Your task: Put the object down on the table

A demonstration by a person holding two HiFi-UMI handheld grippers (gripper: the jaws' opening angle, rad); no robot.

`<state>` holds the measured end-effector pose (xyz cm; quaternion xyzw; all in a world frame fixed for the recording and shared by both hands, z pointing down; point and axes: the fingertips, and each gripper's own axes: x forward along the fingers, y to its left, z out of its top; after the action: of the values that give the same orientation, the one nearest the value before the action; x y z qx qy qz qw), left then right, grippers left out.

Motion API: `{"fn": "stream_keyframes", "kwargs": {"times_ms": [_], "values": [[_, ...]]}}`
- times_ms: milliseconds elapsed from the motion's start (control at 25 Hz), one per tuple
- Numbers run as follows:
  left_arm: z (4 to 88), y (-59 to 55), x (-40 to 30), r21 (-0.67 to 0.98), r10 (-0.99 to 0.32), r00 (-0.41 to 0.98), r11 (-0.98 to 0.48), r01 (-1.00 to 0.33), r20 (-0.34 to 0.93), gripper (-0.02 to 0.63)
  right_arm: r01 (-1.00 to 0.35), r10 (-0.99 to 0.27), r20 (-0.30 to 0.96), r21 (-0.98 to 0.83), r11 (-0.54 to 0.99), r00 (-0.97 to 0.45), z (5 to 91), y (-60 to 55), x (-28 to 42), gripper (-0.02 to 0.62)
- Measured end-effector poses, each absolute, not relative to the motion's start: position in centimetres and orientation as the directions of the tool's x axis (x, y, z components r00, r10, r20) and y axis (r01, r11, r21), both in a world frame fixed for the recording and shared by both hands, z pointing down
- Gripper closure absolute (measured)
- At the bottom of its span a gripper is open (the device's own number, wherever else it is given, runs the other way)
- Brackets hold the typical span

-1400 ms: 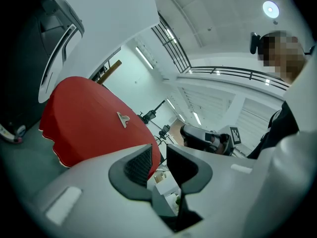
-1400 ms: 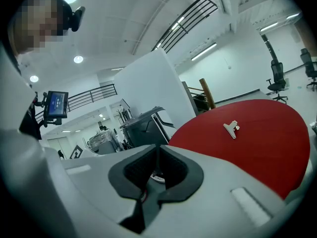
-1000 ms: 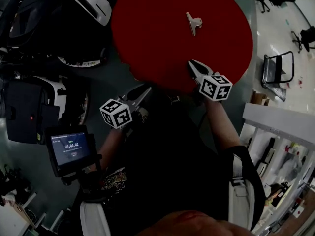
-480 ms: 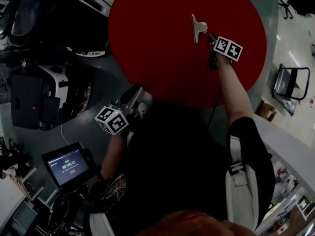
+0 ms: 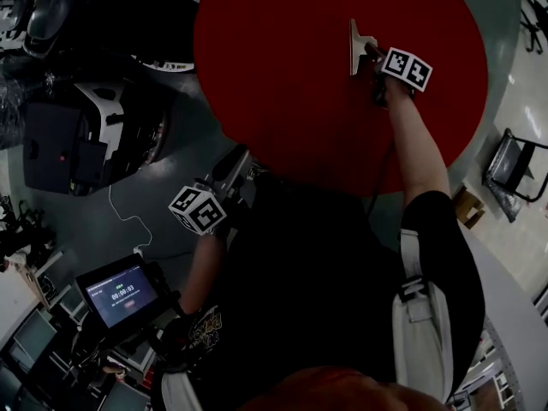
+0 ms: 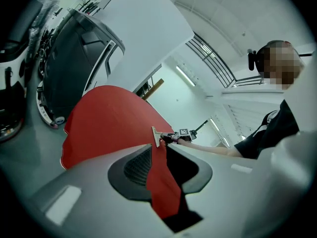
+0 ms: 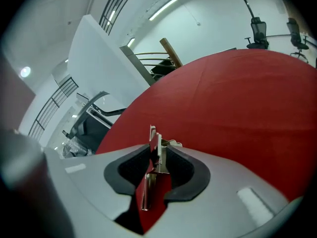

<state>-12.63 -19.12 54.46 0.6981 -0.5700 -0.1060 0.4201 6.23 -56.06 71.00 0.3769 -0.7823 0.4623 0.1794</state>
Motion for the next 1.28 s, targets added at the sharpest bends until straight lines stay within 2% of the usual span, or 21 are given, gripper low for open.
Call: {"fn": "stream_keyframes", "kwargs": {"times_ms": [80,160,400,680,920,1040,1280], "values": [[54.5,-19.3,-12.6,0.709,-0.885,0.329,0.003,-0.705,0.33,0.511,-0.727,-0.425,0.598,-0.624,0.286,-0.68,70.9,-56.5,5.6,0.537],[54.5,-19.2,-12.9,0.711,-0.884,0.329,0.005,-0.703,0.332,0.512,-0.705,-0.426,0.574,-0.652,0.278,-0.699,70.6,-56.3,5.1,0.56],[54.1,-19.9,-13.5,0.733,-0.875,0.364,-0.017,-0.68,0.318,0.512,-0.683,-0.415,0.545,-0.618,0.388,-0.729,67.4,-53.7,3.8,0.574],[53.7,-22.8,-13.5,0.81,-0.838,0.504,-0.139,-0.57,0.211,0.502,-0.377,-0.297,0.257,-0.787,0.488,-0.92,54.8,-42.0,-2.1,0.574],[48.0,-25.1,-11.1,0.873,-0.768,0.639,-0.344,-0.345,-0.049,0.464,-0.168,-0.224,0.06,-0.847,0.504,-0.973,45.6,-29.4,-5.3,0.574],[45.8,-25.1,-9.7,0.866,-0.716,0.678,-0.434,-0.25,-0.163,0.448,-0.161,-0.225,0.043,-0.828,0.537,-0.973,44.4,-25.9,-5.6,0.574],[43.3,-21.1,-12.8,0.859,-0.648,0.715,-0.495,-0.133,-0.263,0.472,-0.249,-0.303,0.081,-0.783,0.57,-0.95,42.3,-19.9,-9.1,0.572]]}}
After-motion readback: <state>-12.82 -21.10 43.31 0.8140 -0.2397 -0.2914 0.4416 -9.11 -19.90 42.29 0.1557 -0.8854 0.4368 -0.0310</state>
